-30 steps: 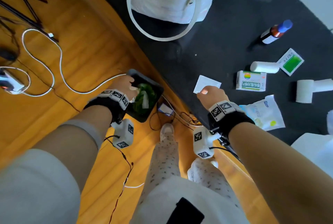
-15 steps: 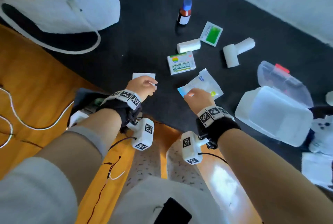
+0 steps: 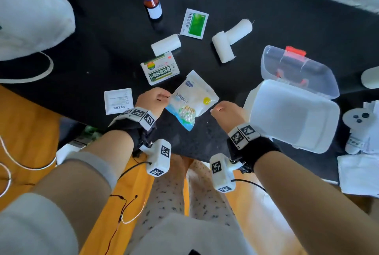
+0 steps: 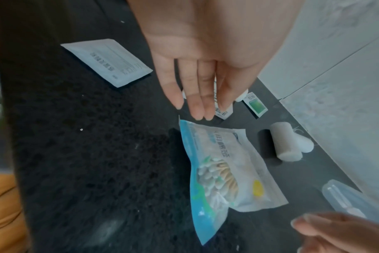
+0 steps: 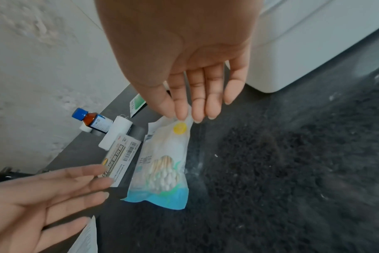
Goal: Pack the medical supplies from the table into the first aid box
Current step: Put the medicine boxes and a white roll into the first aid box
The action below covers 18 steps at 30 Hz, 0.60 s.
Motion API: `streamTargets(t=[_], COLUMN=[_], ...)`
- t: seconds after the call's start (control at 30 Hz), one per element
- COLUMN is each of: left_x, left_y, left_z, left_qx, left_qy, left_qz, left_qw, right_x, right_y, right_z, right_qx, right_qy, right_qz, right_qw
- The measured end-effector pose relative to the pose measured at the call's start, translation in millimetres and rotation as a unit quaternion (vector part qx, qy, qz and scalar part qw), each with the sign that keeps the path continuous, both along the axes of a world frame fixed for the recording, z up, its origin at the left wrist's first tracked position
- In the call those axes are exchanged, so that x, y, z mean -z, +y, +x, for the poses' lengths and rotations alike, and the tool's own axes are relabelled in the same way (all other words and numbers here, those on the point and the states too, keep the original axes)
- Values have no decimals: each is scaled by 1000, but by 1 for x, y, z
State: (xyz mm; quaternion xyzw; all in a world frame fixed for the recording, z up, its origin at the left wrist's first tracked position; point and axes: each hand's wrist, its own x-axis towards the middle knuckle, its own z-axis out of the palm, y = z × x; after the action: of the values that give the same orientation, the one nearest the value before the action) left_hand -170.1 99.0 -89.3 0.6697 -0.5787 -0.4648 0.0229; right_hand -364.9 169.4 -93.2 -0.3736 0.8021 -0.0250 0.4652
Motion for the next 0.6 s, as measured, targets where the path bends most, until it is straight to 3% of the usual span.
streamTargets(t=[0.23, 0.4, 0.5, 0.6], left_x=[20, 37, 44, 46], left_y=[-62, -89, -89, -89], left_z=[-1, 2, 6, 11], left_qx=[-3, 29, 57, 92], left_qy=[-63, -124, -142, -150], left_qz=[-113, -68, -98, -116], left_qw=[992, 990, 983, 977], right_x=[8, 24, 34, 42], right_y=[-53, -102, -130, -152], right_z=[13, 8, -1, -14], right_qx=[35, 77, 97, 106], right_qy=[-40, 121, 192, 210], right_qz=[-68, -224, -224, -185], right_qw=[996, 964, 950, 954])
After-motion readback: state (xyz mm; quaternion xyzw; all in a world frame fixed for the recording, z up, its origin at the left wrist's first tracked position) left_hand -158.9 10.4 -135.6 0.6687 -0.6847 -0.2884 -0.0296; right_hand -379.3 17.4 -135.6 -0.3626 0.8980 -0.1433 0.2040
